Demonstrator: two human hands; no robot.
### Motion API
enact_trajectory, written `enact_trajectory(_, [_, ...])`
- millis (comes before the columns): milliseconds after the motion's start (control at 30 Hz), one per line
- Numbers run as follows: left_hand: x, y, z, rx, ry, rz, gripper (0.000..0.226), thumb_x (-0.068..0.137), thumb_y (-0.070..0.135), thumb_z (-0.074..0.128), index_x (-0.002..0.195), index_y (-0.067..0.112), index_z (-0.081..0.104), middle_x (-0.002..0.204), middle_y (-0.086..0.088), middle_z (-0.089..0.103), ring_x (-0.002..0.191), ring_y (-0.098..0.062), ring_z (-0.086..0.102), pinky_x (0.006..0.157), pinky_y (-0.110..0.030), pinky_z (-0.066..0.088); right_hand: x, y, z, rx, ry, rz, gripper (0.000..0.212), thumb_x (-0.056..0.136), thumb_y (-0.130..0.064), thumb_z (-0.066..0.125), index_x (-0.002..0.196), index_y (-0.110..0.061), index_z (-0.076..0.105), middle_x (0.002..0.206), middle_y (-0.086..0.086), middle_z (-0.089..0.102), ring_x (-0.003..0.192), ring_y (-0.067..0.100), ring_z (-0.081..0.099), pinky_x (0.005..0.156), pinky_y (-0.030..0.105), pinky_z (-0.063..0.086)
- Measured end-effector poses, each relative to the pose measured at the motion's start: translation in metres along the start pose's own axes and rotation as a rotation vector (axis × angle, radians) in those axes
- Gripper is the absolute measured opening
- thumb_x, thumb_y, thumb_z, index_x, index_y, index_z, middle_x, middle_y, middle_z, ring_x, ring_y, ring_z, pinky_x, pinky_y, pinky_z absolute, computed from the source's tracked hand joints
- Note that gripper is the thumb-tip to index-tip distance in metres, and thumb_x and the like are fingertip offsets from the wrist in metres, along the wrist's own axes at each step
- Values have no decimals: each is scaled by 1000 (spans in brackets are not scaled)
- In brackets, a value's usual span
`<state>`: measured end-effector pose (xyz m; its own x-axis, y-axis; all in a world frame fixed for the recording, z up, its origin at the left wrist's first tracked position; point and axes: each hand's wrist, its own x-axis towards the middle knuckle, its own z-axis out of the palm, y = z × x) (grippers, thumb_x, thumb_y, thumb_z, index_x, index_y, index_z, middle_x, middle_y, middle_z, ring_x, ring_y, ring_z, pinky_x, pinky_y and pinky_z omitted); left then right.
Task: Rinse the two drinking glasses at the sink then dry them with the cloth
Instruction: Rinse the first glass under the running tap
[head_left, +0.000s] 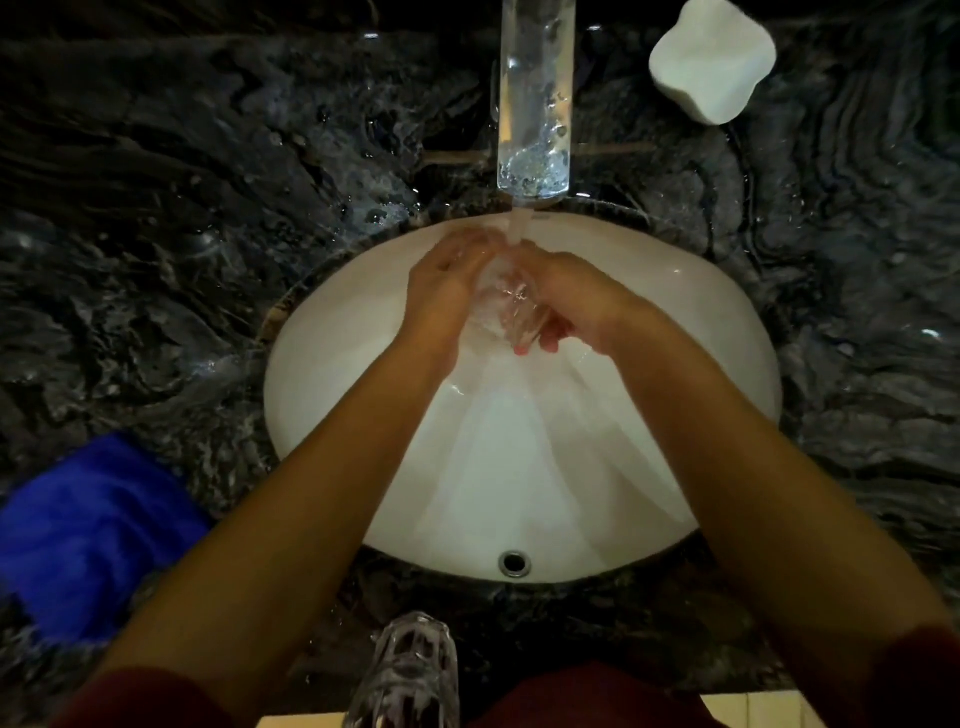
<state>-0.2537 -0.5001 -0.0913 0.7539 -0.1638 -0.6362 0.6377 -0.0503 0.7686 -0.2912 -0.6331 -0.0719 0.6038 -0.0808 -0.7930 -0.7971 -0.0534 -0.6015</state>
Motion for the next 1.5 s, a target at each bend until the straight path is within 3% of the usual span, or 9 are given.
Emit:
enact_trajectory(133, [5,1,-4,21,-102,50,18,95,7,60,107,8,74,100,-10,77,92,-25,73,81,-37,58,-2,-11,-14,93,-176,72,46,102,-55,44,110,-15,65,83,15,74,61,30,73,37,20,37])
enact_trajectory(267, [3,-2,12,-31,116,41,18,96,10,53,102,11,70,100,-10,74,91,-25,71,81,-39,58,0,-14,6,151,154,29,40,100,-48,39,101,-14,62,83,11,68,54,24,66,45,27,50])
enact_trajectory(433, [-10,0,16,-215,198,-114,22,98,12,46,93,6,67,84,-13,70,73,-26,62,59,-32,47,-5,9,43,-123,591,-335,36,100,-53,47,112,-20,56,100,1,66,87,19,64,69,33,45])
enact_trajectory(667, [-20,12,-8,-12,-140,-372,40,104,46,43,91,21,71,72,-4,68,65,-20,61,59,-28,51,-10,11,37,-537,487,-796,28,96,-36,52,98,-16,70,94,0,63,87,15,53,65,32,42])
enact_trajectory(867, [-18,8,-7,38,-198,-341,41,93,48,54,105,11,66,85,-16,61,50,-24,51,45,-22,32,-3,-14,6,115,88,-395,11,85,-17,69,85,-7,73,65,-6,70,63,8,68,61,21,53])
enact_trajectory(967, [-23,8,-2,8,-200,-315,36,97,46,53,94,12,63,85,-17,61,51,-24,51,43,-20,32,2,-7,1,394,161,-234,12,73,-18,69,77,-7,72,76,12,70,74,33,69,73,34,55])
enact_trajectory(1100, [-22,11,8,-86,-46,-272,33,104,31,41,86,13,63,66,-3,62,51,-18,52,44,-19,42,-5,3,21,714,356,-150,18,85,-28,61,79,-13,70,78,8,74,69,22,70,65,29,53])
enact_trajectory(1300, [-18,6,11,45,52,-140,28,103,23,40,102,9,63,101,-23,75,82,-30,73,67,-35,63,-23,27,48,199,557,-440,35,96,-41,62,128,-27,57,110,-9,69,96,4,69,83,23,56])
enact_trajectory(1500, [-17,15,10,273,44,58,24,100,35,53,100,12,62,105,-15,72,99,-33,70,90,-56,59,-9,17,31,-14,577,-314,34,96,-50,50,105,-21,64,89,-2,72,82,18,68,71,32,51])
